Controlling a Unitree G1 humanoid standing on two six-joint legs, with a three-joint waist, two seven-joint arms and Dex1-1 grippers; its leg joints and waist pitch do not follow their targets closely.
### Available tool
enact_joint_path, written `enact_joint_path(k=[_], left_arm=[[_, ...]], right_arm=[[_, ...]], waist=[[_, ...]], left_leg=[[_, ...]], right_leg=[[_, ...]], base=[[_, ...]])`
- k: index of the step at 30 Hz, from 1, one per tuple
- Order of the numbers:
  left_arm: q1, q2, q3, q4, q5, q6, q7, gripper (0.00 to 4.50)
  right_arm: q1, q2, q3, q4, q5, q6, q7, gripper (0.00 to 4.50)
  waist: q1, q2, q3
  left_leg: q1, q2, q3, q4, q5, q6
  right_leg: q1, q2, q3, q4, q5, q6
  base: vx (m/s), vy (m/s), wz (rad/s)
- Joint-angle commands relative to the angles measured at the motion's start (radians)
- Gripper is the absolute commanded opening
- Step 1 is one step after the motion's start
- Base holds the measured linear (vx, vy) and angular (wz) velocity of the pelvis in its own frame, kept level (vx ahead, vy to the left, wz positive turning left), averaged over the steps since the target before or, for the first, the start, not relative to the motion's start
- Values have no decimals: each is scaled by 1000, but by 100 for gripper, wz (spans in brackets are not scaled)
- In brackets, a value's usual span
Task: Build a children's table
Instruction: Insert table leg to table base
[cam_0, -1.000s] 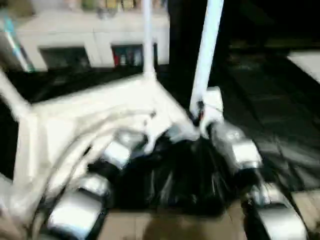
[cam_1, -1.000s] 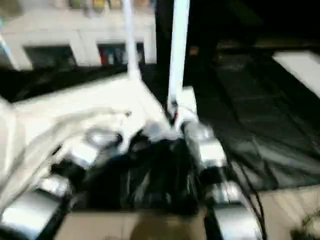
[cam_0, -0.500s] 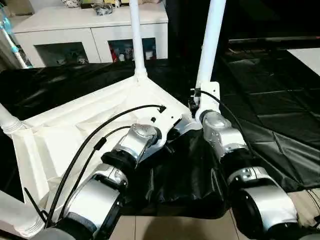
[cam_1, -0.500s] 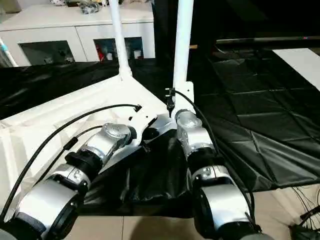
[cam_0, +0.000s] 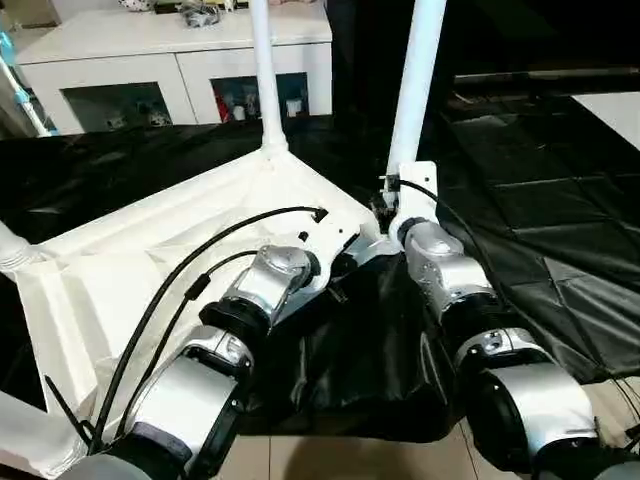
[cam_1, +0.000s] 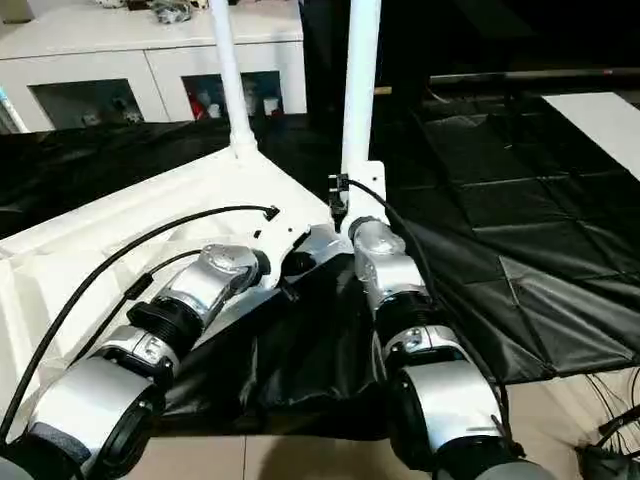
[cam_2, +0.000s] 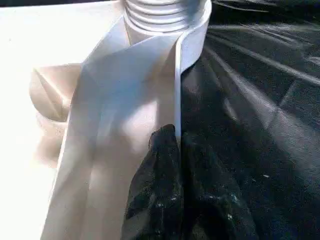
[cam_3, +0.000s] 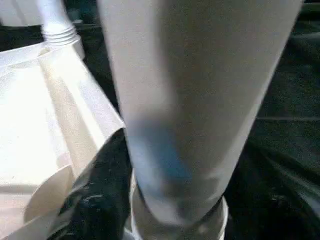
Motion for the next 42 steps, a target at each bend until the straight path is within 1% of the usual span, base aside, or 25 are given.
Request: enact_joint_path(k=[1,2,3,4,5,6,7,8,9,10,11,12,14,16,18,19,21,23,25,27,31,32,35,37,42], left_arm=[[-28,4,3,-1,8,-31,9,0],[-26,6,1,-4,8,-37,2,0],[-23,8,-2,-7,10,-46,-7,0],[-15,16,-12,-14,12,-67,-34,0],[-12,19,-15,-16,14,-70,-42,0],[-10,20,-16,-17,14,-71,-44,0],[0,30,-23,-23,17,-80,-68,0],[5,36,-27,-26,18,-89,-80,0],[6,37,-28,-27,18,-90,-81,0],[13,45,-31,-31,19,-100,-97,0],[15,48,-32,-32,19,-101,-101,0],[18,53,-34,-34,20,-105,-109,0],[21,60,-33,-34,22,-109,-117,0],[22,66,-36,-35,23,-115,-129,0],[27,79,-42,-44,26,-123,-153,0],[30,85,-46,-48,27,-128,-164,0],[39,99,-52,-63,24,-126,-194,0],[53,117,-62,-83,29,-127,-219,0],[57,122,-62,-87,30,-130,-222,0],[60,124,-60,-87,31,-130,-222,0],[64,127,-61,-91,30,-129,-228,0],[66,128,-62,-96,29,-127,-231,0],[70,132,-64,-111,26,-121,-237,0],[71,132,-65,-112,26,-121,-238,0],[72,133,-66,-116,26,-120,-242,0]], right_arm=[[26,31,60,-10,-7,20,84,294],[32,25,66,-27,-9,21,95,303],[40,17,75,-48,-9,27,118,319],[64,-4,90,-103,-8,33,164,319],[73,-12,94,-124,-4,36,184,335],[77,-15,96,-133,-2,37,191,335],[104,-40,100,-187,5,49,241,354],[120,-57,104,-215,8,53,271,354],[122,-59,104,-219,9,53,275,366],[141,-82,110,-250,11,57,310,379],[147,-89,111,-260,12,59,319,389],[160,-104,112,-282,19,66,340,389],[179,-121,114,-318,28,81,359,411],[198,-138,122,-359,33,98,388,432],[233,-168,139,-422,30,123,435,445],[246,-179,144,-443,27,134,451,448],[272,-197,139,-480,31,162,468,448],[291,-206,125,-498,45,174,475,448],[294,-205,119,-496,47,172,467,448],[299,-203,116,-501,56,172,469,448],[315,-192,115,-530,73,186,478,448],[317,-190,114,-535,72,186,473,421],[314,-190,109,-533,70,184,458,409],[312,-193,108,-527,70,180,458,374],[311,-195,101,-527,71,181,455,349]], waist=[[2,-10,-58],[4,-10,-60],[5,-11,-64],[7,-12,-68],[9,-11,-70],[10,-11,-72],[9,-5,-72],[11,-10,-68],[12,-10,-69],[13,-6,-68],[13,-8,-67],[11,-5,-65],[11,-6,-64],[12,-6,-64],[15,-7,-65],[15,-7,-65],[18,-5,-68],[19,-5,-67],[19,-3,-66],[19,-2,-66],[19,-2,-68],[19,-2,-69],[21,0,-70],[21,0,-70],[21,-1,-71]], left_leg=[[-7,59,-11,-72,-152,92],[-6,60,-10,-69,-132,101],[-7,59,-8,-61,-87,122],[-12,57,-7,-55,-33,148],[-12,57,-6,-53,-16,162],[-11,59,-5,-48,2,187],[-11,59,-5,-46,5,201],[-13,60,-4,-48,-7,208],[-12,61,-4,-47,-22,212],[-12,63,-4,-49,-37,208],[-11,64,-4,-50,-47,204],[-12,64,-5,-53,-75,189],[-8,66,-3,-55,-106,166],[-9,66,0,-56,-108,146],[-8,67,1,-53,-86,151],[-11,67,2,-53,-76,155],[-10,68,2,-49,-48,164],[-11,67,3,-48,-48,166],[-10,67,3,-51,-68,158],[-6,67,5,-53,-99,133],[-7,68,5,-52,-82,126],[-8,67,5,-50,-70,129],[-8,66,6,-48,-54,136],[-8,65,6,-48,-57,136],[-7,65,6,-46,-54,135]], right_leg=[[47,-67,43,-75,-166,-233],[47,-67,42,-71,-135,-242],[50,-67,41,-63,-64,-259],[54,-67,40,-52,20,-274],[55,-65,39,-48,57,-279],[51,-65,38,-43,112,-289],[49,-66,37,-40,128,-301],[51,-65,35,-46,116,-298],[53,-67,36,-45,101,-298],[51,-67,35,-48,74,-298],[51,-65,34,-49,58,-296],[52,-65,35,-52,21,-293],[51,-65,37,-56,-16,-291],[52,-65,37,-56,-31,-287],[52,-63,38,-53,2,-284],[53,-63,38,-51,16,-285],[53,-64,37,-45,57,-289],[52,-64,37,-46,63,-293],[52,-64,37,-49,34,-292],[50,-63,37,-53,-9,-289],[52,-62,38,-47,29,-288],[52,-62,38,-45,49,-291],[53,-63,37,-44,72,-296],[53,-62,36,-44,65,-295],[54,-62,37,-43,67,-296]], base=[[0,0,0],[0,0,0],[0,0,0],[0,0,0],[0,0,0],[0,0,0],[0,0,0],[0,0,0],[0,0,0],[0,0,0],[0,0,0],[0,0,0],[0,0,0],[0,0,0],[0,0,0],[0,0,0],[0,0,0],[0,0,0],[0,0,0],[0,0,0],[0,0,0],[0,0,0],[0,0,0],[0,0,0],[0,0,0]])
